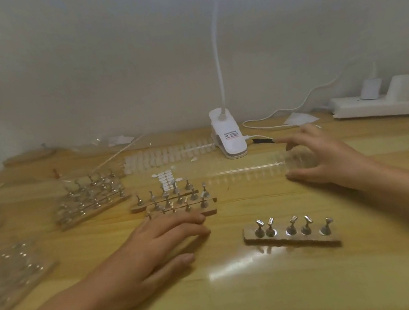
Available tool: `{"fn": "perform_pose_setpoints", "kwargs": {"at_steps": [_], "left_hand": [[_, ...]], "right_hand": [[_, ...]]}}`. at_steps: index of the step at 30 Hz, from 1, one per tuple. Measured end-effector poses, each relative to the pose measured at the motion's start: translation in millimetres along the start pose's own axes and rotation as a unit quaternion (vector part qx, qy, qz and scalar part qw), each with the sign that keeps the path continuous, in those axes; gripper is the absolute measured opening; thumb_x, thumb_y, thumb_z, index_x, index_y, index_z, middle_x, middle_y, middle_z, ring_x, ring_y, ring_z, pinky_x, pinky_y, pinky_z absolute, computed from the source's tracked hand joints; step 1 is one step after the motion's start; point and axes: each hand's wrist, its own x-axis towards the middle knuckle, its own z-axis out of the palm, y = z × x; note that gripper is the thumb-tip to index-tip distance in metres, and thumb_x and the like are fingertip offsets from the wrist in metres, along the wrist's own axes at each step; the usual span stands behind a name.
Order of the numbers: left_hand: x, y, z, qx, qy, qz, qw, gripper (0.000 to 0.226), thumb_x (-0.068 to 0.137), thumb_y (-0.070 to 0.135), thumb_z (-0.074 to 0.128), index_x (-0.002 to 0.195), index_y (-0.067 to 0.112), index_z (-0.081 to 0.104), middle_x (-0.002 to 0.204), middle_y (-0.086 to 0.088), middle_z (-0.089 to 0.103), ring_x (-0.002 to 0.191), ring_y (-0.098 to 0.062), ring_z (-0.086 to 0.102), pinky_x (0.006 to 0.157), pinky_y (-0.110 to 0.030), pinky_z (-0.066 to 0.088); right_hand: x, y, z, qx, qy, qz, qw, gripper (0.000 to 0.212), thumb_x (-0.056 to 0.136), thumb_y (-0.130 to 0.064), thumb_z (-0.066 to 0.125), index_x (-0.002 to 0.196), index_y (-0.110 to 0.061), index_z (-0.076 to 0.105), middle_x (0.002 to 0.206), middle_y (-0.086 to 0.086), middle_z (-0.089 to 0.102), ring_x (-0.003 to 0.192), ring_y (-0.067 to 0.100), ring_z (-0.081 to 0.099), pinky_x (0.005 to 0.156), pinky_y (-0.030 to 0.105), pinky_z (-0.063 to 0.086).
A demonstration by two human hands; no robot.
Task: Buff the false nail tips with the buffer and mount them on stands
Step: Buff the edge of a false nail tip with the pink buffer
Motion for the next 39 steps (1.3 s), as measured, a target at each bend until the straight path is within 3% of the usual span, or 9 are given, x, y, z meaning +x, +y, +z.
{"fn": "perform_pose_setpoints", "kwargs": {"at_steps": [6,10,16,18,20,23,30,35,39], "left_hand": [[16,-10,-10,-0.034,-0.057,0.0,0.998,0.042,0.1,0.053,0.038,0.14,0.043,0.045,0.147,0.032,0.033,0.14,0.005,0.028,0.112,-0.012,0.02],[33,-11,-14,-0.053,-0.049,-0.006,0.997,0.038,0.099,0.047,0.044,0.134,0.036,0.054,0.141,0.026,0.044,0.134,0.004,0.037,0.111,-0.016,0.029],[56,15,-3,0.052,0.137,0.035,0.989,0.023,0.089,0.035,0.06,0.111,0.026,0.062,0.105,0.015,0.06,0.099,-0.006,0.058,0.077,-0.031,0.053],[62,8,-9,0.163,0.191,0.0,0.968,0.06,0.075,0.047,0.069,0.129,0.035,0.046,0.118,0.009,0.052,0.109,-0.017,0.049,0.085,-0.036,0.045],[66,-6,-26,0.184,0.138,-0.125,0.965,0.114,0.054,0.076,0.063,0.15,0.049,0.007,0.146,0.002,0.032,0.134,-0.024,0.032,0.103,-0.046,0.033],[75,-35,-44,0.178,0.015,-0.239,0.954,0.139,0.033,0.09,0.055,0.138,0.059,-0.031,0.161,0.0,0.014,0.148,-0.026,0.015,0.114,-0.054,0.022],[92,-59,-43,0.013,-0.1,-0.231,0.968,0.134,0.05,0.065,0.081,0.144,0.059,-0.015,0.108,0.018,0.053,0.098,0.004,0.054,0.075,-0.015,0.041],[103,-40,-27,0.0,-0.09,-0.165,0.982,0.119,0.064,0.052,0.084,0.125,0.078,-0.016,0.106,0.024,0.051,0.103,-0.001,0.056,0.084,-0.023,0.045],[134,-24,-11,0.01,-0.074,-0.123,0.99,0.116,0.069,0.046,0.084,0.144,0.058,-0.004,0.111,0.017,0.054,0.102,-0.004,0.054,0.089,-0.03,0.043]], "right_hand": [[-6,0,3,0.005,0.078,-0.112,0.991,0.069,0.078,-0.018,0.082,0.139,-0.023,0.053,0.11,-0.003,0.048,0.104,0.009,0.05,0.104,0.053,0.04],[-11,3,-5,0.026,0.123,-0.136,0.983,0.075,0.076,-0.009,0.083,0.141,-0.024,0.048,0.112,0.0,0.046,0.103,0.012,0.053,0.102,0.022,0.04],[-36,5,-14,0.018,0.147,-0.115,0.982,0.073,0.08,-0.02,0.076,0.144,-0.029,0.044,0.121,-0.004,0.043,0.107,0.006,0.051,0.094,0.006,0.037],[-49,8,-10,0.03,0.143,-0.104,0.984,0.071,0.082,-0.02,0.075,0.144,-0.032,0.043,0.123,-0.006,0.044,0.107,0.006,0.051,0.089,0.005,0.041],[-57,12,-6,0.025,0.134,-0.088,0.987,0.069,0.083,-0.023,0.073,0.143,-0.035,0.041,0.123,-0.008,0.047,0.107,0.007,0.053,0.095,0.023,0.047],[-59,13,-6,0.034,0.141,-0.045,0.988,0.067,0.083,-0.03,0.071,0.142,-0.036,0.041,0.121,-0.014,0.05,0.107,0.005,0.055,0.097,0.05,0.047],[-61,14,-5,0.034,0.157,-0.024,0.987,0.066,0.084,-0.026,0.073,0.142,-0.035,0.044,0.119,-0.02,0.052,0.104,-0.001,0.055,0.099,0.054,0.044],[-60,15,-3,-0.01,0.154,-0.028,0.988,0.066,0.085,-0.031,0.072,0.143,-0.038,0.042,0.117,-0.019,0.053,0.104,-0.005,0.053,0.099,0.045,0.041],[-59,14,-3,0.008,0.154,-0.022,0.988,0.062,0.086,-0.031,0.07,0.141,-0.037,0.043,0.115,-0.014,0.055,0.102,-0.002,0.054,0.095,0.029,0.044]]}}
